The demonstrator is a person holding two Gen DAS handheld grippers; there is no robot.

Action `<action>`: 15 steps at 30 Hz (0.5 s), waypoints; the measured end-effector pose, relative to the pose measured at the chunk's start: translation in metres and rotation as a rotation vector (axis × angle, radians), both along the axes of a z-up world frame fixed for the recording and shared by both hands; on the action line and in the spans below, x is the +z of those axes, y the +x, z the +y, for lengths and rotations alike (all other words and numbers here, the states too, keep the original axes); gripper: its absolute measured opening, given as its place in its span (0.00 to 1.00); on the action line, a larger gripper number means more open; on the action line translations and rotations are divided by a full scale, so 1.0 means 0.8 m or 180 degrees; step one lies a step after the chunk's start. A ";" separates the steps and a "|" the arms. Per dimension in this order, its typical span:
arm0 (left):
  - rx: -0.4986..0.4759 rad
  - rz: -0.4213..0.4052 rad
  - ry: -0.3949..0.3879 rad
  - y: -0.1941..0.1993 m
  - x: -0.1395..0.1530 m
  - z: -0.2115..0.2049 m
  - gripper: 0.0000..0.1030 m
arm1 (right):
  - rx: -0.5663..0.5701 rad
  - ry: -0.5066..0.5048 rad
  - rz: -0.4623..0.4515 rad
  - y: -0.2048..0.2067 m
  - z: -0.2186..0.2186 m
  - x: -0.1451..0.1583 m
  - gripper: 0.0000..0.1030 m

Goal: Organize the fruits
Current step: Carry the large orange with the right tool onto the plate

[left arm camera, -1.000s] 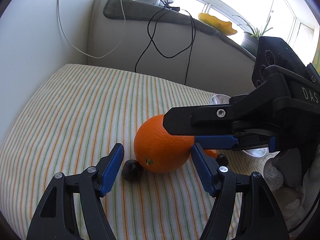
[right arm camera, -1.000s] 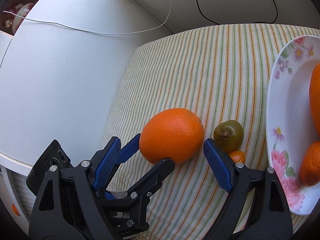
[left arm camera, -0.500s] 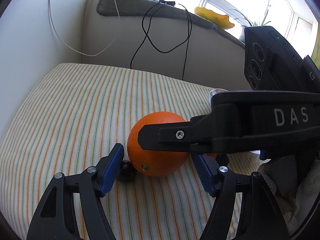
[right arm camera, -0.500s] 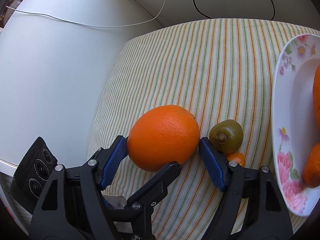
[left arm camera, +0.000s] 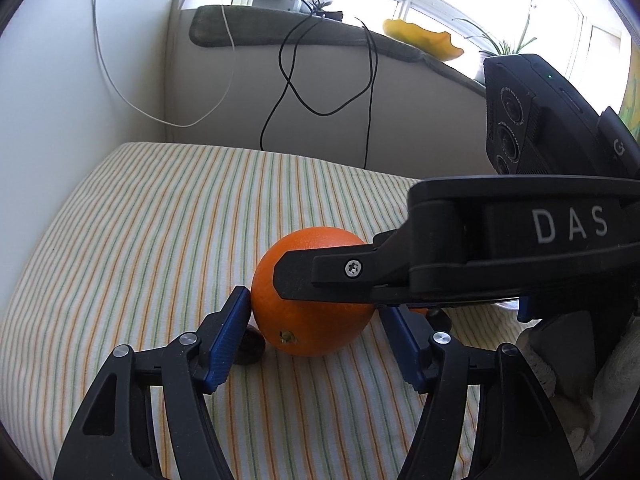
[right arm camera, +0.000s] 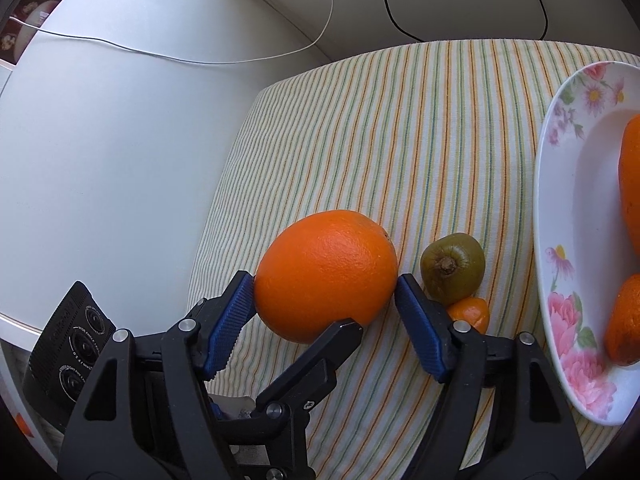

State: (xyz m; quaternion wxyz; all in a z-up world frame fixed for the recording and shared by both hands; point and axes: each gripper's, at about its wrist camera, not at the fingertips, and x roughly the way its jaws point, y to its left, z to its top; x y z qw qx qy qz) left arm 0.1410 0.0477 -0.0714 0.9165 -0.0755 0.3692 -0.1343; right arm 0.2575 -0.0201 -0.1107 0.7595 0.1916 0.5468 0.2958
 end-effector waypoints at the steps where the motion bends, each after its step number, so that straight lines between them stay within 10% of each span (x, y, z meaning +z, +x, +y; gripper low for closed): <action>1: 0.0000 -0.0012 -0.0005 -0.001 0.002 -0.001 0.64 | 0.0001 0.0003 -0.0017 -0.001 -0.001 0.002 0.74; 15: -0.0017 -0.0202 0.0014 -0.019 0.033 -0.019 0.64 | 0.0028 0.0015 -0.0237 -0.026 -0.036 0.046 0.74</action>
